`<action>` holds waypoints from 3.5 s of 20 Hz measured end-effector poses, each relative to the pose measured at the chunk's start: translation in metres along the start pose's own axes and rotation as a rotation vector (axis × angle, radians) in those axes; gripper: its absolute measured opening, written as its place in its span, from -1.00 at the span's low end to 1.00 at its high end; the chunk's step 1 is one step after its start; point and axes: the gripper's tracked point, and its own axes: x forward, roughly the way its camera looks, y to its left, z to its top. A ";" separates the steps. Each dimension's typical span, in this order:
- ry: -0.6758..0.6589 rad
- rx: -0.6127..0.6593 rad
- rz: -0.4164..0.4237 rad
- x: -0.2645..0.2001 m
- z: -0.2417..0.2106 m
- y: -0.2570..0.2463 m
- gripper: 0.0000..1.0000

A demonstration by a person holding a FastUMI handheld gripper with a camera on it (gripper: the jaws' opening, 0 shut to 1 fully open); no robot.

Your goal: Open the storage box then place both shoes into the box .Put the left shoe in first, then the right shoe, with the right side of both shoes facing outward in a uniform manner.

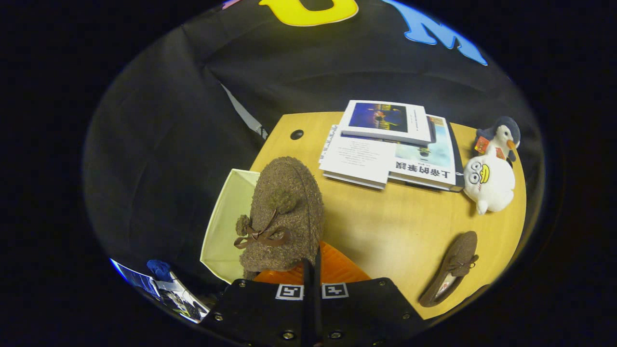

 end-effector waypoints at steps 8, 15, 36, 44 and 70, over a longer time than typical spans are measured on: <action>0.122 0.020 0.070 0.080 -0.002 0.085 -1.00; 0.229 -0.006 -0.028 0.145 -0.034 0.098 -1.00; 0.076 -0.062 0.127 0.041 0.006 0.056 0.99; 0.012 -0.019 0.048 -0.025 -0.009 -0.050 0.99; 0.099 0.252 -0.224 -0.069 -0.175 -0.325 0.99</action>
